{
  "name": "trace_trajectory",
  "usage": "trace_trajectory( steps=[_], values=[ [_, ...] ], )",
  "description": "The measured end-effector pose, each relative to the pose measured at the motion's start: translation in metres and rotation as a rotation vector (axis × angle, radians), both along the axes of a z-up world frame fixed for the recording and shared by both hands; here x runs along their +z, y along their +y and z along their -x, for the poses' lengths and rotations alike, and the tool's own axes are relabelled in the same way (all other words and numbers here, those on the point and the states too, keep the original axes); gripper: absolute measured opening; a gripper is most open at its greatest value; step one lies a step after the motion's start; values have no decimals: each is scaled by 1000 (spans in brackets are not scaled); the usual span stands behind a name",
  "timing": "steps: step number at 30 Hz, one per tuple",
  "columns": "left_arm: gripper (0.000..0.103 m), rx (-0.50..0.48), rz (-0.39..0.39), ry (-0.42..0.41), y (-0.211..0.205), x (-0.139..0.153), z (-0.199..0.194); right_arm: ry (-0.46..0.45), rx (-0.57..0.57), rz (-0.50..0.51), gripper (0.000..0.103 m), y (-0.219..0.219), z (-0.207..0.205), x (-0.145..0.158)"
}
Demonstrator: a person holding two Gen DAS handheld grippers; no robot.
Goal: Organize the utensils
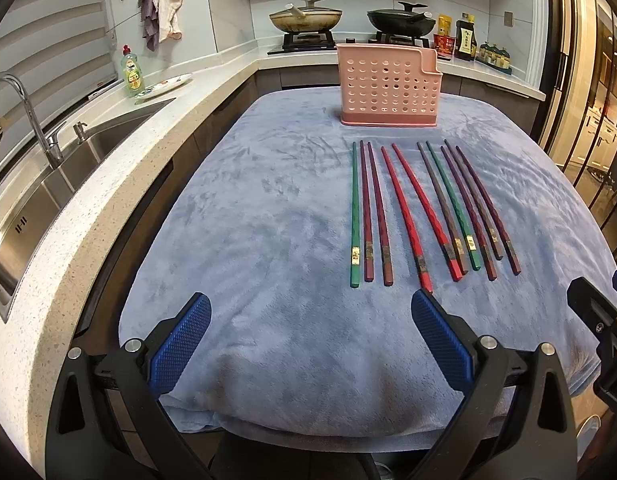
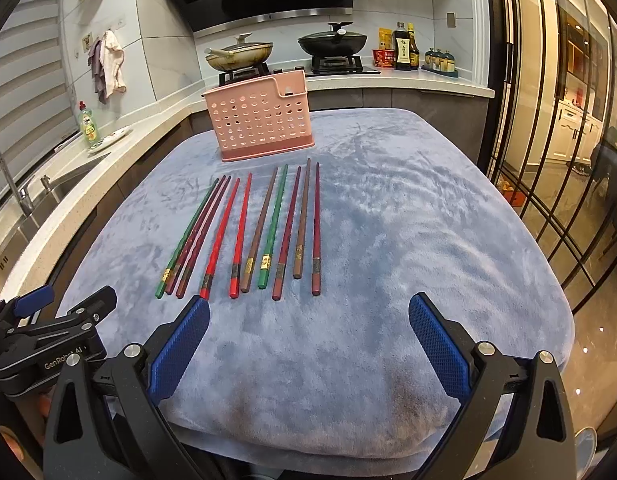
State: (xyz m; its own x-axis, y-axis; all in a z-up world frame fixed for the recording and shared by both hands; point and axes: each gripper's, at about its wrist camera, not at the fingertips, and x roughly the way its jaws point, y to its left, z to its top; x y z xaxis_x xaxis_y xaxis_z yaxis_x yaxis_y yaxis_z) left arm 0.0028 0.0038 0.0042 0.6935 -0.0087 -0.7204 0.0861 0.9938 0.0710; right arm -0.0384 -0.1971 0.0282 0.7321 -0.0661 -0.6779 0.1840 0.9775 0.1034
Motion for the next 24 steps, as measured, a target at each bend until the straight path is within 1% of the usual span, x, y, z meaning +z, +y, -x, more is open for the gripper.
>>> trace_trajectory(
  steps=[14,24],
  values=[
    [96,6,5,2,1,0,1,1,8,-1,96,0,0,-2],
    [96,-8,2,-3,1,2,2,-4,7,-5,96,0,1,-1]
  ],
)
